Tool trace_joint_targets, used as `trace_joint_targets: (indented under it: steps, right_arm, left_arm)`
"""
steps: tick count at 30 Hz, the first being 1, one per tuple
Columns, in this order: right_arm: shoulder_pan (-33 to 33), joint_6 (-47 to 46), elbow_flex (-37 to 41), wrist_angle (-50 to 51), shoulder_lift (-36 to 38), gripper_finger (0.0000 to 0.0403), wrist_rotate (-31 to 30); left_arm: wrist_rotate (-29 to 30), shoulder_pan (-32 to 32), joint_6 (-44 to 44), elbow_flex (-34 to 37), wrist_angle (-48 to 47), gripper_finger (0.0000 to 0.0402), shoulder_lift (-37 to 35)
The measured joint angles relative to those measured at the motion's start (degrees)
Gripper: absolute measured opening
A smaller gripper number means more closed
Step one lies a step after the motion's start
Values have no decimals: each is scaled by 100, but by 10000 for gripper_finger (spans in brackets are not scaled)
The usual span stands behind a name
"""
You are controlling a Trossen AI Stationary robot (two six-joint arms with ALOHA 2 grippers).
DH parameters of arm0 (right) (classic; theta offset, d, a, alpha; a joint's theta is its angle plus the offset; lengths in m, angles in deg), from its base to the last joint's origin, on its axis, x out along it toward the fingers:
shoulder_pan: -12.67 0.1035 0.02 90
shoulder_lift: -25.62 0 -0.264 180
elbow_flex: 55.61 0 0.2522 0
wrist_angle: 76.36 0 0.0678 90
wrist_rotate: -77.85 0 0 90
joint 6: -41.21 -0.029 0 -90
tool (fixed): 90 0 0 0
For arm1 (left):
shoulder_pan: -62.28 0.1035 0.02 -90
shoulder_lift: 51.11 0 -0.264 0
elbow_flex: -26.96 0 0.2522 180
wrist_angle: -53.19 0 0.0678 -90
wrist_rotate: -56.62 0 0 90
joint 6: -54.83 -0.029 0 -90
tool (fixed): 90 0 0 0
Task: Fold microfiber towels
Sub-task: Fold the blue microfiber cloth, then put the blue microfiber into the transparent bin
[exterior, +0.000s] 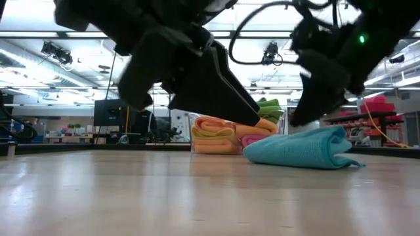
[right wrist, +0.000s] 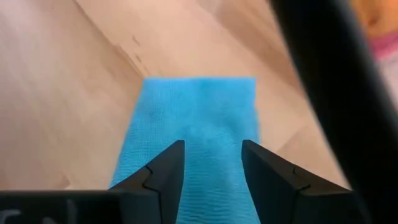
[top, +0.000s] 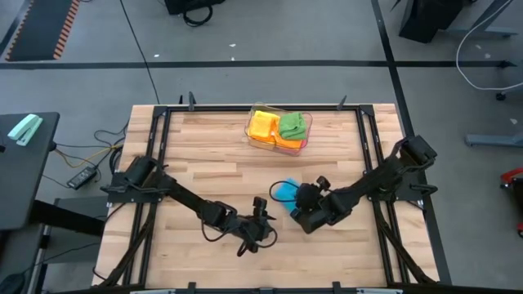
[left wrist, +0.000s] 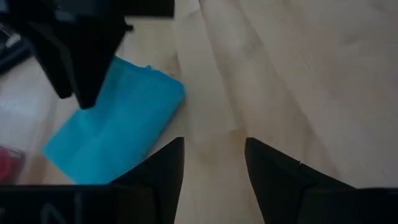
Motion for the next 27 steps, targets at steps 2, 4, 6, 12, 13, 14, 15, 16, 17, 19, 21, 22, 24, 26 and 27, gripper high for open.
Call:
trace_joint_targets:
  steps: [2, 4, 6, 12, 13, 14, 15, 16, 17, 19, 21, 22, 24, 26, 27]
  right_arm:
    - [0, 87, -162, 452, 148, 168, -4]
    - [9, 265, -229, 668, 319, 168, 33]
    - [65, 834, -229, 693, 486, 168, 276]
    - [483, 3196, -231, 87, 555, 182, 1014]
    - [556, 3429, -231, 0, 496, 190, 1128]
    - [616, 3605, -231, -48, 420, 199, 1195]
    - [665, 3722, -231, -87, 333, 210, 1249]
    - [708, 3832, -231, -81, 251, 221, 1259]
    - [743, 3941, -229, -75, 162, 232, 1251]
    - [800, 4181, -229, -82, 5, 253, 1195]
    - [868, 4454, -229, -144, -123, 270, 1111]
    - [909, 4600, -231, -169, -173, 277, 1031]
    - [968, 4998, -231, -187, -273, 286, 865]
    - [1010, 5471, -231, -182, -377, 291, 813]
    - [1020, 5680, -231, -175, -415, 292, 803]
  left_arm:
    - [2, 67, -235, 0, 7, 177, 0]
    - [4, 168, -407, 0, 29, 176, 0]
    - [1, 298, -436, 0, 68, 178, 0]
    - [14, 544, -361, 0, -134, 173, 0]
    - [11, 551, -359, 0, -154, 172, 0]
    - [10, 551, -359, 0, -155, 172, 0]
    - [10, 549, -359, 0, -153, 173, 0]
    - [7, 547, -359, 0, -151, 174, 0]
    - [5, 545, -359, 0, -147, 174, 0]
    - [-2, 545, -359, 0, -142, 172, 0]
    - [1, 547, -355, 0, -157, 171, 0]
    - [1, 547, -354, 0, -163, 170, 0]
    - [1, 547, -362, 0, -164, 169, 0]
    - [1, 547, -379, 0, -187, 169, 0]
    - [1, 547, -380, 0, -215, 169, 0]
